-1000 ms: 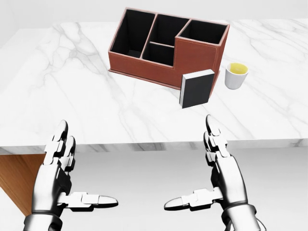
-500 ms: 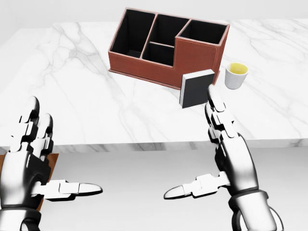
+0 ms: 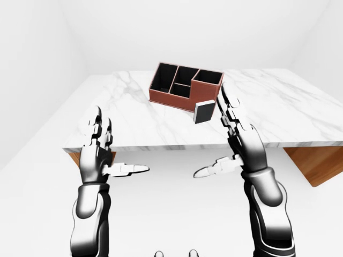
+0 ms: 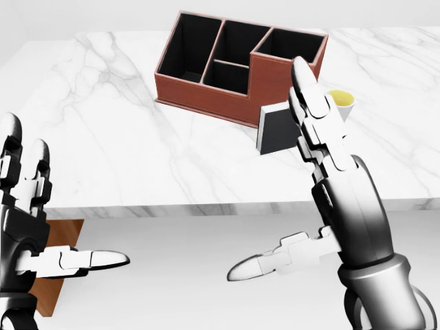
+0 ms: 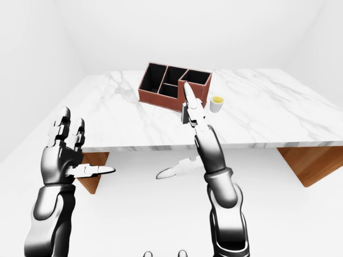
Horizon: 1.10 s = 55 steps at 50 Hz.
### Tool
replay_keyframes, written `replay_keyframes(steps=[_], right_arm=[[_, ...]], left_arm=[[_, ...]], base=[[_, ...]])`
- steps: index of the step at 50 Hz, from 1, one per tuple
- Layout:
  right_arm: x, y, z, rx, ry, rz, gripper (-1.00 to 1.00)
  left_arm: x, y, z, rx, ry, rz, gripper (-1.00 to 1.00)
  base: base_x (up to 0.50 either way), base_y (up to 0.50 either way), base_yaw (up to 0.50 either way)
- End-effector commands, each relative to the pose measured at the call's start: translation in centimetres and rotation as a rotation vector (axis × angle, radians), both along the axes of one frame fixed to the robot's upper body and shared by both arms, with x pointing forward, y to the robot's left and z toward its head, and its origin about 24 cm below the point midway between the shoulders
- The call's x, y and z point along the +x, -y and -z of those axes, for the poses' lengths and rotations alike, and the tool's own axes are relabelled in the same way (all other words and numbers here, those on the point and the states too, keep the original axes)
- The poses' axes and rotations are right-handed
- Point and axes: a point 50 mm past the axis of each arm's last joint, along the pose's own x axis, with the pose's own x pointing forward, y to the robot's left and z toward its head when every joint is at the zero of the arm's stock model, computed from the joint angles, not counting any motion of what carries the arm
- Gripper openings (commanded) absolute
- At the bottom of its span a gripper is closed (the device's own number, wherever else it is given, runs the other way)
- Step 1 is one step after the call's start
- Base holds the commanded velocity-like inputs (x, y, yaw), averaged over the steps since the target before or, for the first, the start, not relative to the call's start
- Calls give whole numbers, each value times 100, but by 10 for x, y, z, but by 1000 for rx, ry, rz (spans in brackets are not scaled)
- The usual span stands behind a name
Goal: Pick up the book and place it in the right compartment of the caddy.
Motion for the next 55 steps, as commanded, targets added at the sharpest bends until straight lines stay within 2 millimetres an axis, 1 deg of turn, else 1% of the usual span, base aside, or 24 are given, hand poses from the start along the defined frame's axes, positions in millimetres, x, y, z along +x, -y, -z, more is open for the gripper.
replay_keyframes(steps=[1, 5, 12, 15, 29, 43, 55], right_arm=[[-4, 2, -17, -22, 80, -4, 100], [-2, 6, -19, -14, 89, 6, 100], [0, 10, -23, -16, 104, 18, 100], [1, 12, -21, -14, 92, 20, 100], [1, 19, -25, -11, 108, 38, 100], [4, 23, -21, -3, 86, 50, 100], [8, 20, -17, -7, 70, 53, 100]], left_arm=[[-3, -1, -7, -1, 30, -4, 100], [-5, -1, -9, -4, 40, -7, 100], [-3, 0, -5, -2, 23, -2, 100], [-5, 0, -6, -2, 28, 1, 100], [-8, 0, -13, 1, 59, -7, 100], [-8, 1, -11, 9, 50, -7, 100], [-6, 1, -8, 9, 35, -6, 100]], base=[[0, 0, 0], [0, 0, 0], [0, 0, 0], [0, 0, 0], [0, 0, 0], [18, 0, 0], [19, 0, 0]])
